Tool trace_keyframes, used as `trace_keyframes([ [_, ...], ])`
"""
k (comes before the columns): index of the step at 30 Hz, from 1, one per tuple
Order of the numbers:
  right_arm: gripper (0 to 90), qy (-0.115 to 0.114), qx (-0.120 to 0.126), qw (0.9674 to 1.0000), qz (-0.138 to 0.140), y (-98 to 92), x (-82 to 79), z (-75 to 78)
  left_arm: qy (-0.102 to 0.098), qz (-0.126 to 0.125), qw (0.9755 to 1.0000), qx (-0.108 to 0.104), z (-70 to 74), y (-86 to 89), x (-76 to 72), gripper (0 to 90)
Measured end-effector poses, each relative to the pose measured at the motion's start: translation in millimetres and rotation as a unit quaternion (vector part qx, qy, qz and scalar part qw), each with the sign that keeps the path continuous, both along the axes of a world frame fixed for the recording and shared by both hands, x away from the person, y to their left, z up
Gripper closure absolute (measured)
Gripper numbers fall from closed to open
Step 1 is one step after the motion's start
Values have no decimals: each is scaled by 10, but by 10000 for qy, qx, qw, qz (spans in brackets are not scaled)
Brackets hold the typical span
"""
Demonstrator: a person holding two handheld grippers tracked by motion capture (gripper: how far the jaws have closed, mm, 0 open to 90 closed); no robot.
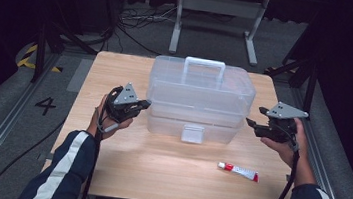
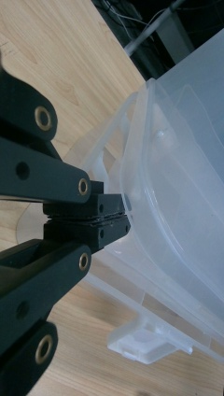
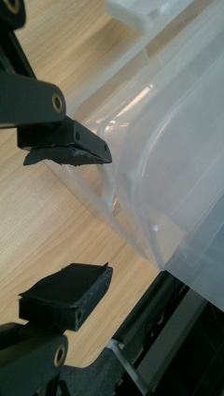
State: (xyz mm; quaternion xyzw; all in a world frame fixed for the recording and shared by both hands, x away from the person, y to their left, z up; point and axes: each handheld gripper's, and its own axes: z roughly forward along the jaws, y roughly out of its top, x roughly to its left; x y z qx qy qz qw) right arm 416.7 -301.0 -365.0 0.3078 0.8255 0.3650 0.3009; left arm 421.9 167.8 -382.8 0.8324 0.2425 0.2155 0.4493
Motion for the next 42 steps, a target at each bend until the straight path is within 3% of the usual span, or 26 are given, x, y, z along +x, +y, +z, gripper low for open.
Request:
trace_keyframes([
  [7,422,-270,111,9996,14,58,44,-56,-2,14,10000,4,6,-3,0,883],
  [12,449,-217,393,9990,53,38,88,-92,-64,7,10000,55,13,-5,-9,868],
  [16,467,-298,379,9988,70,43,76,-86,-82,4,10000,40,24,7,-21,860],
  [21,484,-323,543,9979,125,31,56,-77,-120,-19,9999,28,38,2,-37,854],
  [26,503,-552,526,9970,92,31,27,-63,-120,-42,9999,-56,48,17,-51,834],
  [29,508,-657,560,9962,77,35,25,-55,-71,-92,9999,-57,41,28,-73,805],
  [33,534,-894,642,9939,62,37,13,-25,-23,-164,9997,166,17,40,-144,739],
  [36,534,-1007,667,9927,25,38,17,-9,107,-303,9994,151,-7,69,-200,709],
  [41,546,-1187,748,9901,-9,70,36,47,295,-530,9977,297,-81,30,-216,650],
  [42,585,-1262,720,9894,-40,84,37,55,326,-551,9975,302,-96,17,-216,643],
])
